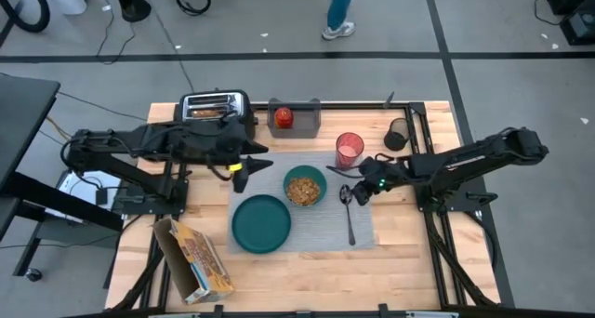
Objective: Arrange a breakfast setting
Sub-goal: Put the apple on the top left of the placemat
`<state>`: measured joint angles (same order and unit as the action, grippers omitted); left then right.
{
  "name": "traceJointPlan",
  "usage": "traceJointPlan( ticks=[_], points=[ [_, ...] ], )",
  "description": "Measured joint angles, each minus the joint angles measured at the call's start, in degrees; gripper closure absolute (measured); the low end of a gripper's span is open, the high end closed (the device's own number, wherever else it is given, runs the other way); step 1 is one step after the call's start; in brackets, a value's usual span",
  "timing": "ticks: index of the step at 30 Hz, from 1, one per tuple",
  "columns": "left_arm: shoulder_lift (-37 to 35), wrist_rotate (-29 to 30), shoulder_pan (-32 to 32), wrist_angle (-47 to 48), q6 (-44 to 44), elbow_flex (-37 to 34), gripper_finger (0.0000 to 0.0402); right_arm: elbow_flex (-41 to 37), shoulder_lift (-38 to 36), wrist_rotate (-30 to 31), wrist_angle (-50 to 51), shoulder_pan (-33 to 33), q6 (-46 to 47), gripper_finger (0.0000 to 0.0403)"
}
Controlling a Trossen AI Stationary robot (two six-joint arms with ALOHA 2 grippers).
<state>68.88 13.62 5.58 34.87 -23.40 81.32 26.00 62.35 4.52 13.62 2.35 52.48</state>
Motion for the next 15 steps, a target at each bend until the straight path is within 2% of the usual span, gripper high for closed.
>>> traceJointPlan(
  ticks=[4,8,15],
  points=[
    [2.88,0.14,-3.05,0.94,-1.66,0.00,0.0203,0.00,-5.91,-0.12,2.13,3.07,0.49,0.0274],
    [7.56,-2.27,-7.73,1.23,-1.10,0.00,0.0203,0.09,-11.01,-0.12,2.78,5.57,1.37,0.0274],
    [15.55,-3.40,-15.68,0.50,3.05,0.00,0.0209,7.64,-15.41,2.26,3.72,7.99,-2.94,0.0274]
  ],
)
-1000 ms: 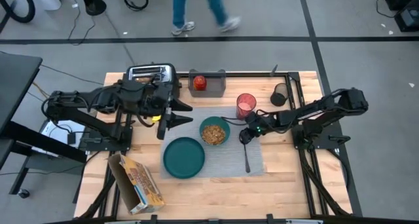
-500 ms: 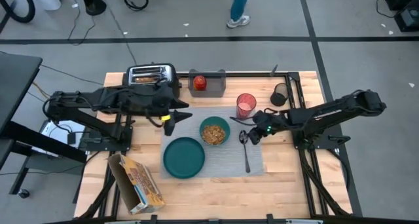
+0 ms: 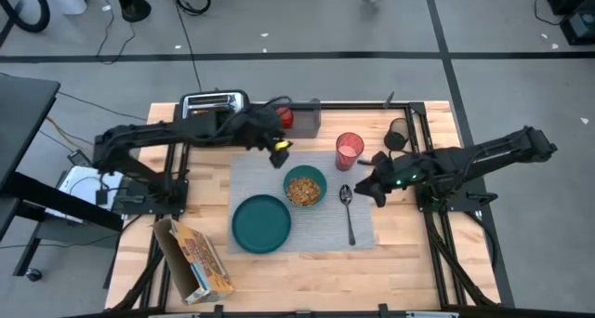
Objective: Arrange a breakfast setting
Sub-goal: Put the apple on the top left of the placemat
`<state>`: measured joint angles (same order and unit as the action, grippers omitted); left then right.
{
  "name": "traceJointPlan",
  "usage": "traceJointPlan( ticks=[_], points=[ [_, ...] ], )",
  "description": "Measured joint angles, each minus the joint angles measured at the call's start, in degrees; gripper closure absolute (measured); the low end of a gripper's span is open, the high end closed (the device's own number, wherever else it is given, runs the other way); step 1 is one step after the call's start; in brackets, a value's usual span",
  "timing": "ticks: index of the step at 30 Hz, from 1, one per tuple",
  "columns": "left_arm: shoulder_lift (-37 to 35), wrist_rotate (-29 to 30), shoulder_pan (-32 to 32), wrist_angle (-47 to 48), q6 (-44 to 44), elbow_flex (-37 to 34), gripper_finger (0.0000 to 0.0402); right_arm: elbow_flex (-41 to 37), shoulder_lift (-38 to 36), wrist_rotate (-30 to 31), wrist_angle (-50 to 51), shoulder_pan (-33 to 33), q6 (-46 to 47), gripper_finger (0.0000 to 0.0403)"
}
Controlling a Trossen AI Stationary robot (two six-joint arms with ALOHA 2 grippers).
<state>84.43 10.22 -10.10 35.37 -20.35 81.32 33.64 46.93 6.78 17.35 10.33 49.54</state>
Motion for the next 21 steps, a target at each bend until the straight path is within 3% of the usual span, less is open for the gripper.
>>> traceJointPlan(
  ticks=[6,12,16,21],
  points=[
    [4.77,0.04,-7.72,0.38,-0.05,0.44,0.0225,8.99,-0.50,5.01,-0.13,0.00,-6.07,0.0275],
    [10.41,-0.36,-13.28,4.68,-0.80,7.48,0.0230,16.56,-0.50,8.75,-0.12,-1.76,-14.04,0.0275],
    [14.79,-0.40,-16.66,10.20,-2.99,8.96,0.0230,19.15,-0.52,9.74,-0.11,-3.65,-16.81,0.0275],
    [19.13,-0.20,-19.50,6.44,-2.78,9.11,0.0230,19.75,-0.46,10.39,-0.41,-5.35,-16.51,0.0275]
  ],
)
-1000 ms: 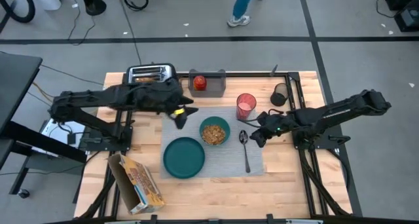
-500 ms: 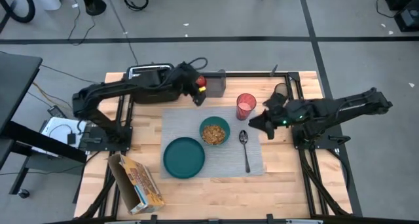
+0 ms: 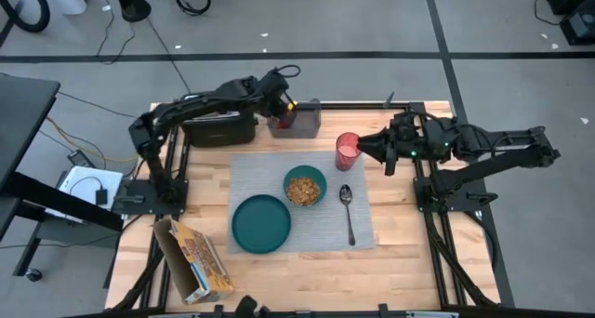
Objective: Arrange a breakfast setting
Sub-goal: Put the apple on the top left of the placemat
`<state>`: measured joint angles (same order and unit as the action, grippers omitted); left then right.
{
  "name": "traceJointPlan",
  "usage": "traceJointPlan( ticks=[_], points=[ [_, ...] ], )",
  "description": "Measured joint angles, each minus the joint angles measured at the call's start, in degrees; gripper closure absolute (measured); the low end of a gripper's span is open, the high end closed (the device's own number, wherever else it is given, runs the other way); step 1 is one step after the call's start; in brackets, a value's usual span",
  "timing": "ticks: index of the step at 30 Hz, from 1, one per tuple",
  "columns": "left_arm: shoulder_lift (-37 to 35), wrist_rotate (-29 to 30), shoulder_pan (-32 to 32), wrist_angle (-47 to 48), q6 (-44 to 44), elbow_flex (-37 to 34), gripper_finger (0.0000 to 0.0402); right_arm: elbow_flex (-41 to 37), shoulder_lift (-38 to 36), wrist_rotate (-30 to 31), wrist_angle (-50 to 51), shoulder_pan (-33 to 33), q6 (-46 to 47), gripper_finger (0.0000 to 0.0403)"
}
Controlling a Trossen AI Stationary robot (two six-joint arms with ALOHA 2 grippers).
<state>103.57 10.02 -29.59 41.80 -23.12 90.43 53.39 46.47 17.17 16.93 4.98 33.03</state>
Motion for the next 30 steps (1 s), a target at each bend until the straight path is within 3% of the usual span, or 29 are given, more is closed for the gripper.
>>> traceJointPlan(
  ticks=[8,24,30],
  points=[
    [6.54,0.72,-2.98,-2.52,-1.22,-0.02,0.0230,0.00,1.95,2.45,-3.17,-2.26,3.28,0.0275],
    [10.87,3.56,-2.30,-9.26,-0.23,-0.02,0.0231,0.03,7.47,0.88,-8.31,-3.64,10.77,0.0275],
    [10.95,5.03,-2.32,-10.21,-1.62,-0.02,0.0270,0.07,7.79,0.74,-8.39,-3.64,10.82,0.0275]
  ],
)
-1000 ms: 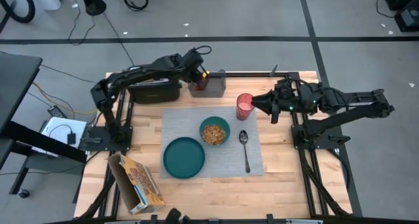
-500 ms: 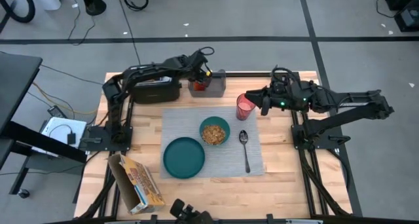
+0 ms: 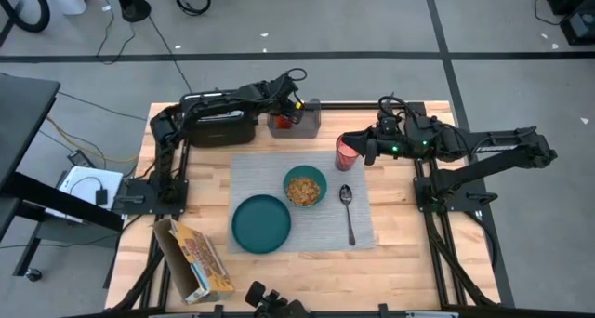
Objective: Arrange a breakfast setting
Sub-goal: Put the apple on the top left of the placemat
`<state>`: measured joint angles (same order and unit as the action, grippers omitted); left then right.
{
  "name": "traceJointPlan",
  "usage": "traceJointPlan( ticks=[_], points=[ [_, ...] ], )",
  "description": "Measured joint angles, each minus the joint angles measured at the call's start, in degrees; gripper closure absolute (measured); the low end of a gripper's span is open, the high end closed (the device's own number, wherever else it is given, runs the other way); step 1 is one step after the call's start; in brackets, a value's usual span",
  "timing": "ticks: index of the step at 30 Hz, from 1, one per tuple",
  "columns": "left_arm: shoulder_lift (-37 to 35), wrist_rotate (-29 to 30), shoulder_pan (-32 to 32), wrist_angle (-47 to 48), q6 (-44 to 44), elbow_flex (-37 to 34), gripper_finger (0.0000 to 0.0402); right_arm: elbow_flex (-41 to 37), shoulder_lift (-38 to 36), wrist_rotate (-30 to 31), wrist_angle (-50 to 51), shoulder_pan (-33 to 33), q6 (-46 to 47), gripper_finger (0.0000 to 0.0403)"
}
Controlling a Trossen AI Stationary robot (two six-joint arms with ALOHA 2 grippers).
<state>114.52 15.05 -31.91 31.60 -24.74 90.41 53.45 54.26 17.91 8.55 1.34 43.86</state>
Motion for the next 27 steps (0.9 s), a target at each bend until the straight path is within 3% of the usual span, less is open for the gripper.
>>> traceJointPlan(
  ticks=[9,18,27],
  points=[
    [0.00,0.81,0.06,0.20,-0.21,-0.02,0.0324,0.00,-0.26,0.00,0.08,0.00,-0.38,0.0275],
    [1.66,0.66,0.36,0.85,-1.63,0.00,0.0291,-0.01,-0.31,-0.32,0.12,-0.07,-0.82,0.0275],
    [1.33,0.42,-0.05,1.29,-1.67,0.42,0.0287,-0.02,-0.31,-3.01,0.25,-1.91,-0.94,0.0275]
  ],
)
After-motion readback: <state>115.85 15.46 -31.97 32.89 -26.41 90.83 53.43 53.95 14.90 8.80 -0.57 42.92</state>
